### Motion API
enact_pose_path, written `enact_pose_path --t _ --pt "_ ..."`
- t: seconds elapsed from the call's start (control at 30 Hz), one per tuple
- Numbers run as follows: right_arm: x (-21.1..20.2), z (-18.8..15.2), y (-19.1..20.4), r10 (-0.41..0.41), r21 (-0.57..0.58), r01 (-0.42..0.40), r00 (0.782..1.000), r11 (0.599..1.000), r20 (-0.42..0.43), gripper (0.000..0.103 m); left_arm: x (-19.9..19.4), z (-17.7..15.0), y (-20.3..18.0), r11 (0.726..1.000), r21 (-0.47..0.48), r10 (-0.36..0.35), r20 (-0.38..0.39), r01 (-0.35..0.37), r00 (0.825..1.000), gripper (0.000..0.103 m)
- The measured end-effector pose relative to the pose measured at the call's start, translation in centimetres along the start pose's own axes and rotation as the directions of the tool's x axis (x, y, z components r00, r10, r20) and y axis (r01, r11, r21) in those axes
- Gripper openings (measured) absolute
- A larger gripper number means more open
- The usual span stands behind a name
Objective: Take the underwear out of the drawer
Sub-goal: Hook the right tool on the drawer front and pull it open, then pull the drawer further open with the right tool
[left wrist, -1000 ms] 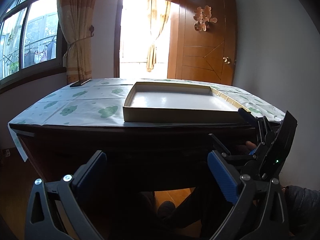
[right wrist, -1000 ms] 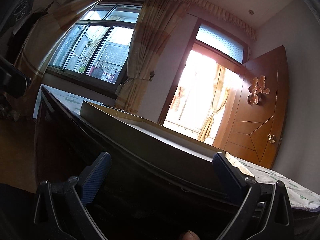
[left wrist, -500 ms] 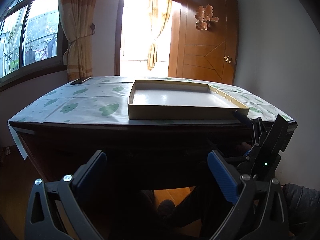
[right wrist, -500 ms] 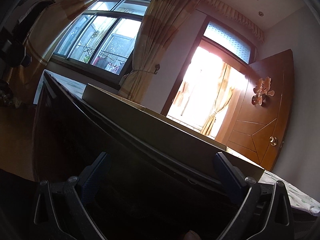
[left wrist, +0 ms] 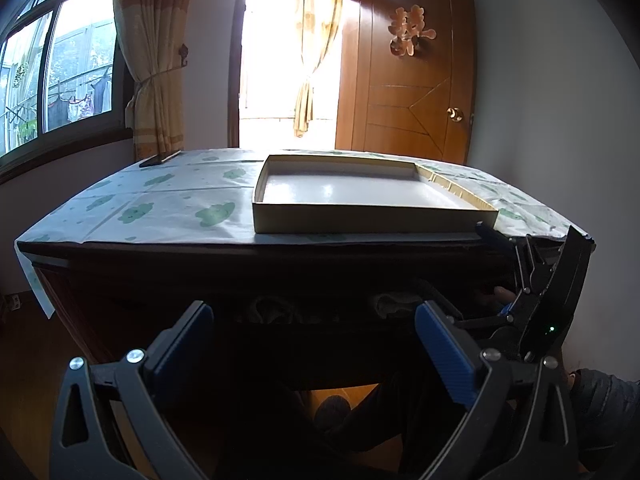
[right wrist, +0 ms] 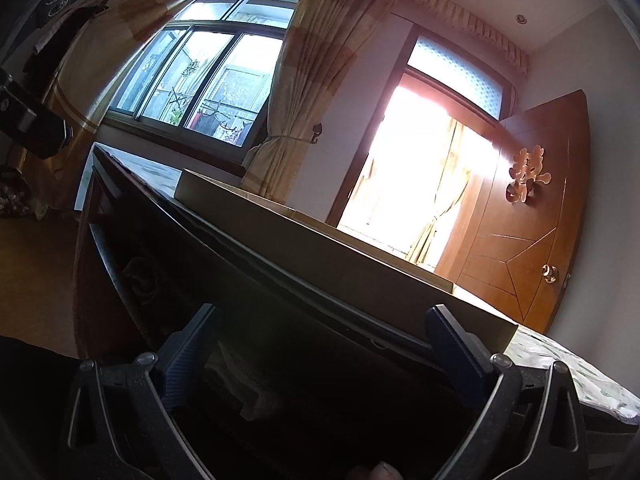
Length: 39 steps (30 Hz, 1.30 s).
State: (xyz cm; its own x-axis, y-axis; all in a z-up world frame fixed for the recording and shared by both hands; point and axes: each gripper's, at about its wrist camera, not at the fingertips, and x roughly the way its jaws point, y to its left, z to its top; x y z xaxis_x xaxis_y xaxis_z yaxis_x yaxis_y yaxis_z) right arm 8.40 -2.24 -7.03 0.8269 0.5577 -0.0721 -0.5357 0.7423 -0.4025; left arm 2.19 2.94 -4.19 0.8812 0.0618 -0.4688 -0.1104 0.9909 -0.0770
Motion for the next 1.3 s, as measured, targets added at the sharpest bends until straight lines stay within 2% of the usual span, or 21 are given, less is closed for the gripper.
enact_pose_path --t 0.63,1.0,1.3 --pt "-1.6 -0.2 1.4 0.067 0.001 -0.067 0.995 0.998 -0.07 0.102 0.0 -0.1 0.0 1.0 0.004 0.006 -0.007 -0.006 1.0 0.103" --pt "-2.9 0.0 1.7 0.121 0.048 -0.116 0.985 0.992 -0.12 0.102 0.0 -0.1 -0.2 1.0 0.018 0.01 -0.024 -0.01 1.0 0.103" --pt "-3.8 0.1 1.4 0.133 0.107 -0.118 0.98 0.987 -0.148 0.102 0.0 0.0 0.0 1.0 0.012 0.007 -0.029 -0.007 1.0 0.103"
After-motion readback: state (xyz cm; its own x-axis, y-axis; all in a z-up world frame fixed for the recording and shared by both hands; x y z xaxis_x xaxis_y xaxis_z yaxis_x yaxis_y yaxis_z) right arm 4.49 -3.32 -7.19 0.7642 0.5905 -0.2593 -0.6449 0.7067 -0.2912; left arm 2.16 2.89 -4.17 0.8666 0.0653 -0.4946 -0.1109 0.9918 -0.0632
